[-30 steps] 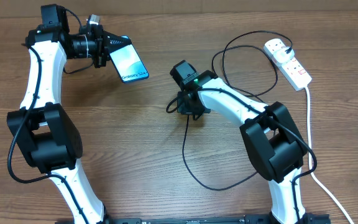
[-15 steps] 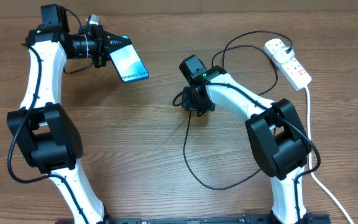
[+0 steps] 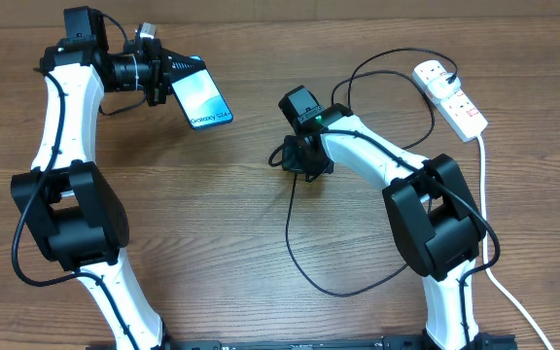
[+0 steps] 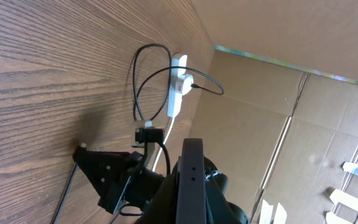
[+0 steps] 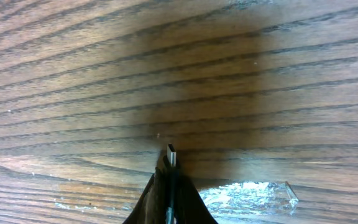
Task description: Plug charger to phone and switch on socket
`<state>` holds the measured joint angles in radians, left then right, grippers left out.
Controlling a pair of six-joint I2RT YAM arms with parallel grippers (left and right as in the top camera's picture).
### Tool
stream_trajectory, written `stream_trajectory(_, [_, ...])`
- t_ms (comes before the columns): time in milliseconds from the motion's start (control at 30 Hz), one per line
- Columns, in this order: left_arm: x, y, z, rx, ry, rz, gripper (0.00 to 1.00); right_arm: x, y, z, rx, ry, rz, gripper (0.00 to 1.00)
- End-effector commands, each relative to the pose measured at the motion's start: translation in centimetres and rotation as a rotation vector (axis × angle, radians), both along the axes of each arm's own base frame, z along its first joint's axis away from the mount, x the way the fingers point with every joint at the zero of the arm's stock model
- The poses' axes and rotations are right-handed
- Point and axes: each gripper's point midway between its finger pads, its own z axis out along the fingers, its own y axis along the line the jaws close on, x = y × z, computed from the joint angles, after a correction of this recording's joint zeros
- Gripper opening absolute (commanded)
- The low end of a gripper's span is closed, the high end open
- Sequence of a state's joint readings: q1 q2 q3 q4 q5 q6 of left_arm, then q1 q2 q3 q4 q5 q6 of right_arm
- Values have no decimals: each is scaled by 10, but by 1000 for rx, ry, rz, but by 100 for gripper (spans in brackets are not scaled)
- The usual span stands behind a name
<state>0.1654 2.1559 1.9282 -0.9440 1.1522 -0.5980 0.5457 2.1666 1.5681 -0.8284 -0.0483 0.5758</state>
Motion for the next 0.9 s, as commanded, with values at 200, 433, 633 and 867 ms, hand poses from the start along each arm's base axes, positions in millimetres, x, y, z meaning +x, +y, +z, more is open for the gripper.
stream_trajectory(200, [-4, -5, 28, -31, -72, -28, 4, 1, -2, 6, -210, -100, 13, 4])
stream_trajectory(433, [-4, -5, 28, -23, -97, -38, 4, -5, 20, 17, -45, -32, 108, 4])
stream_trajectory(633, [-7, -9, 36, -19, -262, -115, 5, -13, 43, 115, 303, -80, 291, 4])
stream_trajectory(867, [-16, -17, 60, -126, -410, -197, 4, -77, 44, 240, 698, -154, 605, 4])
